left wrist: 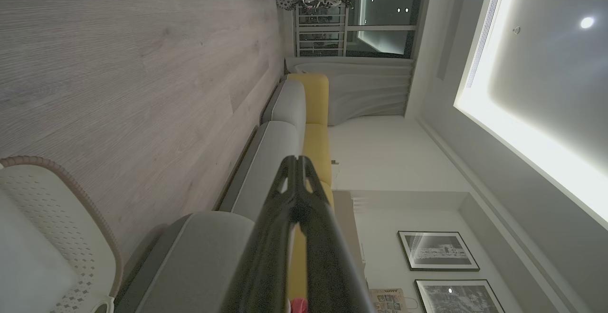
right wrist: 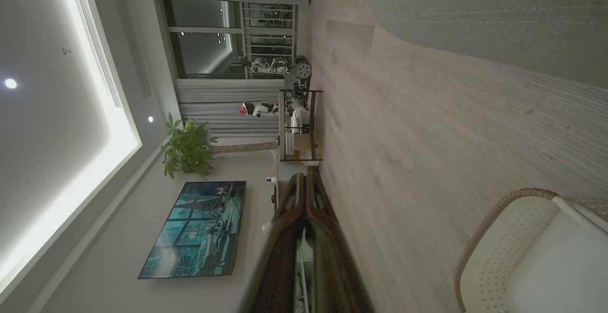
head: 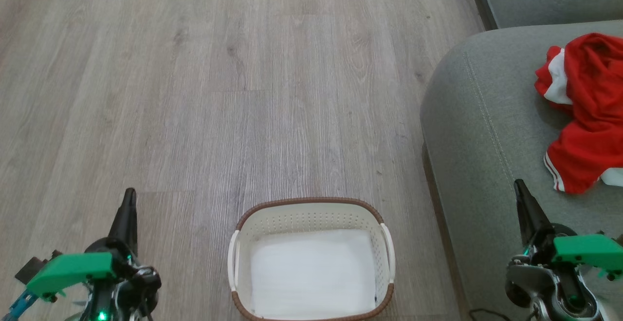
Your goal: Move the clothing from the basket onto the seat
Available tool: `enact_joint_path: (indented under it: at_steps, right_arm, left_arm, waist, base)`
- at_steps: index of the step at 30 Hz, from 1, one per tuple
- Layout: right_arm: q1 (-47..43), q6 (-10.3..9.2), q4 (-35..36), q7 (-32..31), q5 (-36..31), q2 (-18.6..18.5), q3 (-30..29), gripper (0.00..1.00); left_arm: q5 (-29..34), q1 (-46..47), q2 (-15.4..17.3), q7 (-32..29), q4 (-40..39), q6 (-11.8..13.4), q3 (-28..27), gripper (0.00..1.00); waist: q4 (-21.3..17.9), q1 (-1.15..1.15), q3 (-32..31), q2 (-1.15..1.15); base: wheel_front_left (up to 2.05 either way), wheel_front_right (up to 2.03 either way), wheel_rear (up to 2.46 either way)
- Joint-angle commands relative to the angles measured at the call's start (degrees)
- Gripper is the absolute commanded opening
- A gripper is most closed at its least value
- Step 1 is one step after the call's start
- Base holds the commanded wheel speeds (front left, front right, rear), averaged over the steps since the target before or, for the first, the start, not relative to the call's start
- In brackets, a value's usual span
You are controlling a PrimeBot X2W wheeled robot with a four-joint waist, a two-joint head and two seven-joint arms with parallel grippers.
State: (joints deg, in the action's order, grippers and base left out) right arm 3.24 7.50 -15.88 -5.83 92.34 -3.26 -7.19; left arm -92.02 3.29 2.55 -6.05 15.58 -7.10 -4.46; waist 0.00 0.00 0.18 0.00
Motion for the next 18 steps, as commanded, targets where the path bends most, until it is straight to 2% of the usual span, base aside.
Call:
enact_joint_path:
  at_steps: [1,18]
  right_arm:
    - [2.9,-0.01,1.9,-0.4,0.1,0.1,1.0,0.0]
    - [2.9,-0.01,1.9,-0.5,0.0,0.2,0.9,0.0]
  left_arm:
    - [-0.1,2.9,0.3,-0.5,-1.5,-0.4,-2.1,0.0]
    - [-0.1,2.9,0.3,-0.5,-1.5,-0.4,-2.1,0.0]
  waist:
    - [0.0,0.0,0.0,0.0]
    - [0.0,0.0,0.0,0.0]
  base:
    - [0.0,0.0,0.0]
    - [0.0,0.0,0.0]
